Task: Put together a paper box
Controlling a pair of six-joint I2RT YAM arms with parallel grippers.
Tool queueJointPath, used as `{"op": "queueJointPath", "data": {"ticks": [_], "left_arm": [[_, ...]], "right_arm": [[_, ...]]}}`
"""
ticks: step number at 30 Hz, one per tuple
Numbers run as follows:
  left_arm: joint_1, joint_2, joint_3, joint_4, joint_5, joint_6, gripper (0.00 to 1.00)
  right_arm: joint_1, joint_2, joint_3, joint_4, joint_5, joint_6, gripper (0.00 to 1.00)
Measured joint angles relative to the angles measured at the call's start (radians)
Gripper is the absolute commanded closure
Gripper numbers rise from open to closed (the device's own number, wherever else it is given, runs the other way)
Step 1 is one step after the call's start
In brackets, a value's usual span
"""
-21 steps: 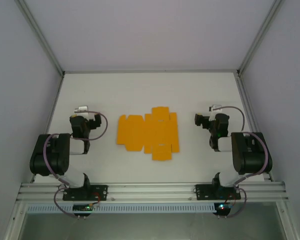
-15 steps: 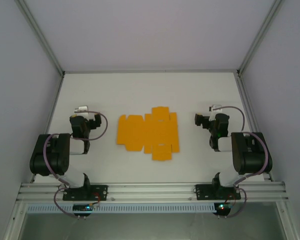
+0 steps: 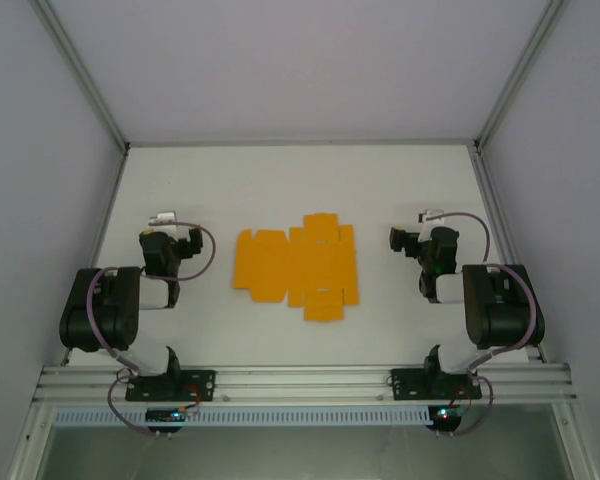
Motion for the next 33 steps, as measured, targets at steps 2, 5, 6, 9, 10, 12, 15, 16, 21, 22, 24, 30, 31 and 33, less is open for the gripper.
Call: {"op": "queueJointPath", "data": {"ticks": [2,5,6,9,10,12,15,16,21,22,24,30,31,33], "left_arm": [[0.0,0.0,0.0,0.0,0.0,0.0,0.01],[0.0,0.0,0.0,0.0,0.0,0.0,0.01],[0.0,0.0,0.0,-0.001,0.001,0.0,0.01],[0.0,-0.01,0.018,-0.053,0.004,0.0,0.01],[0.0,-0.021,0.027,-0.079,0.003,0.0,0.01],[0.0,-0.06,0.051,-0.151,0.0,-0.001,0.0],[0.0,-0.142,0.14,-0.33,0.002,-0.03,0.01],[0.0,-0.163,0.179,-0.389,0.01,-0.048,0.01],[-0.038,-0.214,0.346,-0.634,0.083,-0.188,0.01],[-0.061,-0.217,0.359,-0.67,0.104,-0.216,0.01],[-0.113,-0.218,0.361,-0.724,0.15,-0.262,0.01],[-0.217,-0.217,0.303,-0.811,0.309,-0.393,0.01],[-0.224,-0.215,0.296,-0.824,0.33,-0.403,0.01],[-0.237,-0.208,0.294,-0.854,0.377,-0.421,0.0]], "right_arm": [[0.0,0.0,0.0,0.0,0.0,0.0,0.01],[0.0,0.0,0.0,0.0,0.0,0.0,0.01],[0.0,0.0,0.0,0.0,0.0,0.0,0.01],[-0.002,-0.008,0.006,-0.034,0.0,0.0,0.01],[-0.002,-0.021,0.013,-0.063,0.002,0.0,0.01],[0.002,-0.066,0.031,-0.126,0.022,-0.003,0.01],[0.034,-0.174,0.09,-0.268,0.091,-0.003,0.01],[0.054,-0.212,0.127,-0.332,0.111,0.005,0.01],[0.172,-0.294,0.324,-0.605,0.149,0.111,0.02],[0.204,-0.294,0.356,-0.654,0.15,0.136,0.04],[0.272,-0.285,0.403,-0.748,0.148,0.189,0.08],[0.428,-0.203,0.434,-0.897,0.026,0.355,0.31],[0.439,-0.18,0.434,-0.905,0.006,0.373,0.33],[0.46,-0.136,0.435,-0.924,-0.029,0.404,0.36]]}}
